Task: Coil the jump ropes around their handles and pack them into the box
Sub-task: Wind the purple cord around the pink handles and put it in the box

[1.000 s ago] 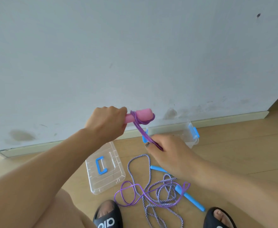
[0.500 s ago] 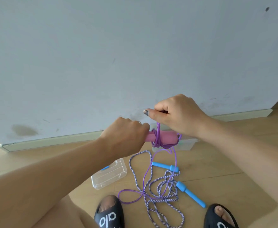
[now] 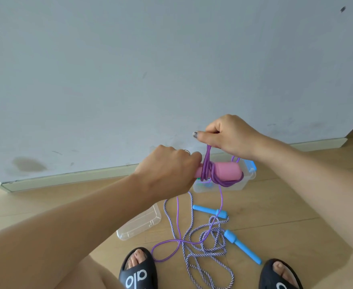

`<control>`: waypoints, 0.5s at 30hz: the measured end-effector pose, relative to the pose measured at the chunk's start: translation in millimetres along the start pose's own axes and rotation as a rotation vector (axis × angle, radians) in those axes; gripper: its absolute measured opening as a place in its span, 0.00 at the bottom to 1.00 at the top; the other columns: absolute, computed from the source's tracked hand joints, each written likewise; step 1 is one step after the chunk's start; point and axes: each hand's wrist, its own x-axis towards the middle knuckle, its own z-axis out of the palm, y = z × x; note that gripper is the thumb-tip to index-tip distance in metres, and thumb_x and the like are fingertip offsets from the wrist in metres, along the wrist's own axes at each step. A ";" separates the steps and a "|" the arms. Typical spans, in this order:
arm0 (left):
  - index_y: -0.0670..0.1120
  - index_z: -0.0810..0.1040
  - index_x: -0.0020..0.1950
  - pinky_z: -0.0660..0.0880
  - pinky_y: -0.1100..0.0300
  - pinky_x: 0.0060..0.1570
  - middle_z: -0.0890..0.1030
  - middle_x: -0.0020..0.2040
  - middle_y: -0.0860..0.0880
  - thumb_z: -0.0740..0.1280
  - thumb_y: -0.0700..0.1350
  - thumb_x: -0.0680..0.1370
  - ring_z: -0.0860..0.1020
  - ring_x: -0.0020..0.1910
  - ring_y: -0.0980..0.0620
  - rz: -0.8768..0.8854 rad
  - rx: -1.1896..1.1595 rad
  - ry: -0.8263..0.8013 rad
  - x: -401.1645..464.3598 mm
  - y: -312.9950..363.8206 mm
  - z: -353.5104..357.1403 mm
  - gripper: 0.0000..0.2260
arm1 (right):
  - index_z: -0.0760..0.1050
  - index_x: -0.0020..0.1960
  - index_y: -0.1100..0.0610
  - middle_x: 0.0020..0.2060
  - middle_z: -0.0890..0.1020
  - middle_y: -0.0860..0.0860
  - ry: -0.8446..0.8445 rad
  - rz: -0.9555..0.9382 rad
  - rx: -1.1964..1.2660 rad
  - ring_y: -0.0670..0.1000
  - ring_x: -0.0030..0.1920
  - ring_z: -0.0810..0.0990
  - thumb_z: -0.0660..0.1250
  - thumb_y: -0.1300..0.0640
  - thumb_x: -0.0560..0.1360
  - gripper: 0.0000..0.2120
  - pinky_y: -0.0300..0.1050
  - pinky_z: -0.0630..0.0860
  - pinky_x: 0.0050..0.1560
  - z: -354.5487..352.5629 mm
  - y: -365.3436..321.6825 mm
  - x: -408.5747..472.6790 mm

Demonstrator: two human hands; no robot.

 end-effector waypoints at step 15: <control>0.51 0.67 0.45 0.64 0.57 0.35 0.63 0.32 0.52 0.56 0.52 0.81 0.70 0.34 0.45 -0.212 -0.052 -0.236 4.8 -31.0 15.0 0.08 | 0.56 0.30 0.55 0.24 0.57 0.51 0.096 -0.200 -0.202 0.49 0.28 0.55 0.67 0.50 0.76 0.25 0.42 0.53 0.27 -21.5 -35.5 -44.9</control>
